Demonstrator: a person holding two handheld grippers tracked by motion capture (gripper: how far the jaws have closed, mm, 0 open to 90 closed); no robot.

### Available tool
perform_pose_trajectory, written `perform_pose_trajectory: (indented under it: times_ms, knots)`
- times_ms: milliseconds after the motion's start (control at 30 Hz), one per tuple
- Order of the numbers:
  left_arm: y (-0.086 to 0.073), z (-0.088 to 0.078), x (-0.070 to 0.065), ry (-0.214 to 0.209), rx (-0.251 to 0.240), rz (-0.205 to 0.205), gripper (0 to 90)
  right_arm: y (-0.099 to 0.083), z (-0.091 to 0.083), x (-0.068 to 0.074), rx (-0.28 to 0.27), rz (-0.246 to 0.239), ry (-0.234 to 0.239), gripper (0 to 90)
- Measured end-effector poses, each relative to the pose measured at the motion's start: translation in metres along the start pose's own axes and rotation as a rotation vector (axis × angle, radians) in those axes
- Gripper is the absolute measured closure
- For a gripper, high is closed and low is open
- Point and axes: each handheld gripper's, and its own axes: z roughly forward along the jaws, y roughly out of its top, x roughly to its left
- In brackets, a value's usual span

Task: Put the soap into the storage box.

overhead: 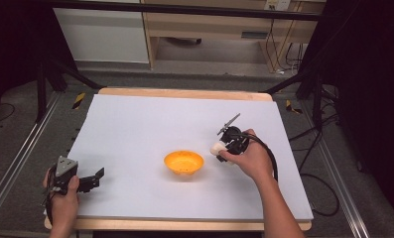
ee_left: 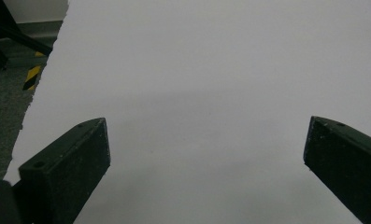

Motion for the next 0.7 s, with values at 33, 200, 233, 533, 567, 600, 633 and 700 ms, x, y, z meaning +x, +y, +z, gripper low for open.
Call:
perform_pose_trajectory:
  times_ms: [33,200,233,533,567,600,633,700]
  knots:
    - [0.000,0.000,0.000,0.000,0.000,-0.001,0.0,0.002,0.000,0.001,0.004,-0.001,0.000,49.7]
    - [0.000,0.000,0.000,-0.001,-0.001,-0.001,0.0,0.010,-0.004,0.007,-0.008,-0.027,0.011,49.7]
    - [0.000,0.000,0.000,0.000,-0.001,-0.001,0.0,0.012,-0.005,0.009,-0.008,-0.037,0.012,49.7]
    - [0.000,0.000,0.000,-0.002,-0.001,-0.003,0.0,0.026,-0.007,0.022,-0.006,-0.090,0.016,49.6]
    - [0.000,0.000,0.000,-0.003,0.000,-0.005,0.0,0.028,-0.007,0.023,-0.009,-0.096,0.017,49.7]
    - [0.000,0.000,0.000,-0.003,0.000,-0.005,0.0,0.030,-0.008,0.024,-0.011,-0.101,0.018,49.7]
    - [0.000,0.000,0.000,-0.004,-0.003,-0.008,0.0,0.032,-0.008,0.026,-0.013,-0.102,0.020,49.7]
    - [0.000,0.000,0.000,-0.003,-0.003,-0.009,0.0,0.035,-0.008,0.029,-0.007,-0.117,0.018,49.7]
